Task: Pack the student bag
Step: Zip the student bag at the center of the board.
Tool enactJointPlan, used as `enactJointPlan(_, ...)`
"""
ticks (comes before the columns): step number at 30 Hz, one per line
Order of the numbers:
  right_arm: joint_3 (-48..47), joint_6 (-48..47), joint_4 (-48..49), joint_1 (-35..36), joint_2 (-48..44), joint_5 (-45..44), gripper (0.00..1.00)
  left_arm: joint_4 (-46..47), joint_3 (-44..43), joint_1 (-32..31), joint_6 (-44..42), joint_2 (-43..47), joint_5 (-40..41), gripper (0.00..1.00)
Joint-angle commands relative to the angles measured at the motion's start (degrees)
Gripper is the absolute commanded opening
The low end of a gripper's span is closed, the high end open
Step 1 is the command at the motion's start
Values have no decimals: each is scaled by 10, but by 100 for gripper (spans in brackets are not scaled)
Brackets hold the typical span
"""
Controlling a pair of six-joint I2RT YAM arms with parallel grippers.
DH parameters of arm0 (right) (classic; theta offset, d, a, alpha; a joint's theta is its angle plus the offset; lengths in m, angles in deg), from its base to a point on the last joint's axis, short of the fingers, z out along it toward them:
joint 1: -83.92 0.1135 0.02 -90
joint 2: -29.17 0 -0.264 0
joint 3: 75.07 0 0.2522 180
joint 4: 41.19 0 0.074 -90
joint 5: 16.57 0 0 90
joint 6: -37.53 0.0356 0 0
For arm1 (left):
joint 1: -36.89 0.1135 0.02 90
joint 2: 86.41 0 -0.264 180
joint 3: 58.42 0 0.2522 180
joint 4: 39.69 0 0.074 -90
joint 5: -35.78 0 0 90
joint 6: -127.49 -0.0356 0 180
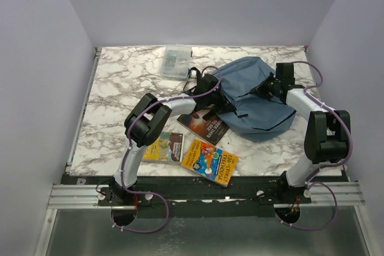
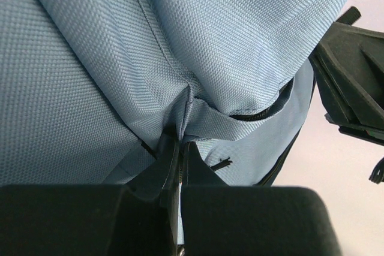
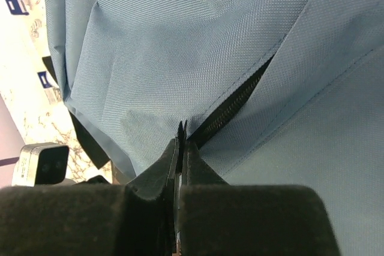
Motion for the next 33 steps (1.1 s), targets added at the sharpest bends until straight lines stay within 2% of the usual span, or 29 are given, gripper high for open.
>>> enactJointPlan(1,-16,5,-38,2,-32,-54,0,-13,13,1,9,23,15,0)
enactJointPlan(5,-26,-5,-61,0,-43,-85,0,-15,21,2,18,23,17,0)
enactJointPlan(16,-76,-38,-78,-46,-4,-50,0,-27,56,6,52,36,43,0)
enactJointPlan(22,-96,-68,-95,-62,2,-87,0,-37,52,6,43,41,51,0)
enactJointPlan(26,-123,-87,-96,-103,38,-116,0,-41,51,6,37,43,54,0)
enactJointPlan(33,-155,-124,-38,-169,136,-167,0,-42,43,6,35,40,53,0)
